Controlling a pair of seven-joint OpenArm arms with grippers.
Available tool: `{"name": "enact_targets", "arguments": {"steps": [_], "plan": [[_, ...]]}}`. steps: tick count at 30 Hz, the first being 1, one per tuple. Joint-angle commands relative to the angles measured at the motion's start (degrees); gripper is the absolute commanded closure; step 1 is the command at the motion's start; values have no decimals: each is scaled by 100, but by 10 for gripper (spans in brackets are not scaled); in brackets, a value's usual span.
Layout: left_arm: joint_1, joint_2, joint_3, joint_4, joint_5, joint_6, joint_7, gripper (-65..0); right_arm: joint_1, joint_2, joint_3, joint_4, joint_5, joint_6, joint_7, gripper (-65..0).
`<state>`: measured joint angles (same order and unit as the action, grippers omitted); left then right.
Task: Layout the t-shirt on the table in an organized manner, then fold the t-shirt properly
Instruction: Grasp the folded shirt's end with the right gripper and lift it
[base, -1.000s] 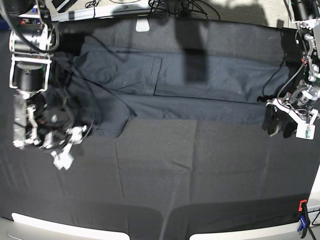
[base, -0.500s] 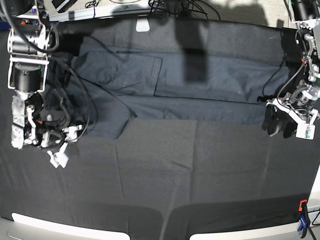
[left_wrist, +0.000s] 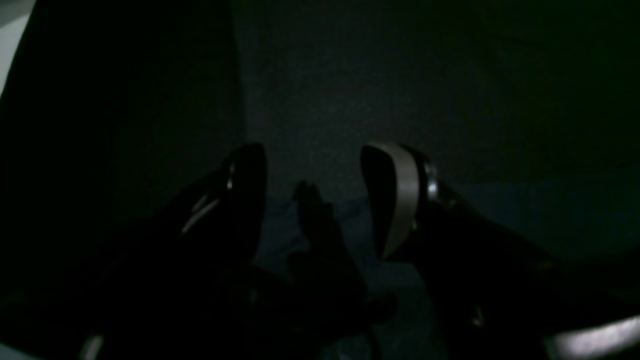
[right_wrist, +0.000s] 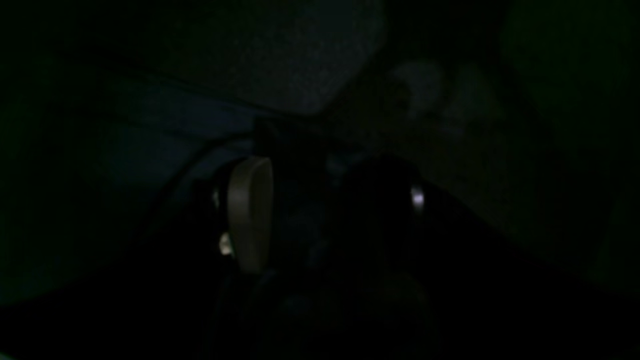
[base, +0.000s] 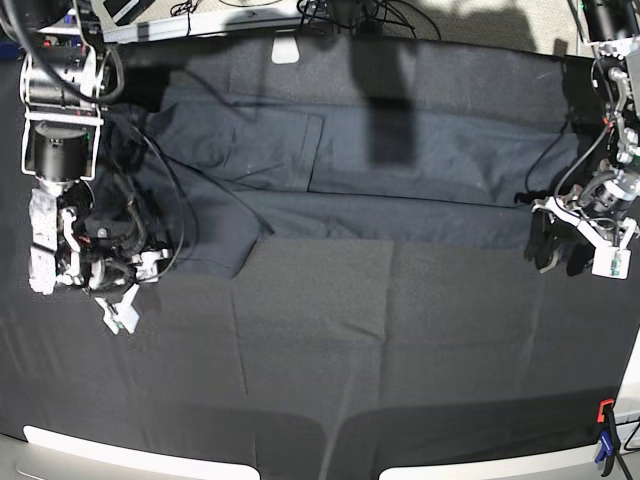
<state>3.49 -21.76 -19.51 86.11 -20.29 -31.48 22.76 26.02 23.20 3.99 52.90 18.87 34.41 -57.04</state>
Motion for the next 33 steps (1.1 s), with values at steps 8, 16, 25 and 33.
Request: {"name": "enact_targets", "arguments": {"steps": [8,16,25,33], "plan": [[-74,-96,-37,94,-74,17,-136,-309,129,-195,15,66,79,420,-85,-89],[-61,-96,-37,94,-74,17,-138,-309,-94,-72,17,984,94,546,-247,0],[-59,-94,-37,92,-72,17,-131,-309,-1779,-74,17,4476,623,378,-610,0],[-46,-94,-37,92,-74,17,-96,-309,-3112,-393,15,6164,728,289,-640,0]]}}
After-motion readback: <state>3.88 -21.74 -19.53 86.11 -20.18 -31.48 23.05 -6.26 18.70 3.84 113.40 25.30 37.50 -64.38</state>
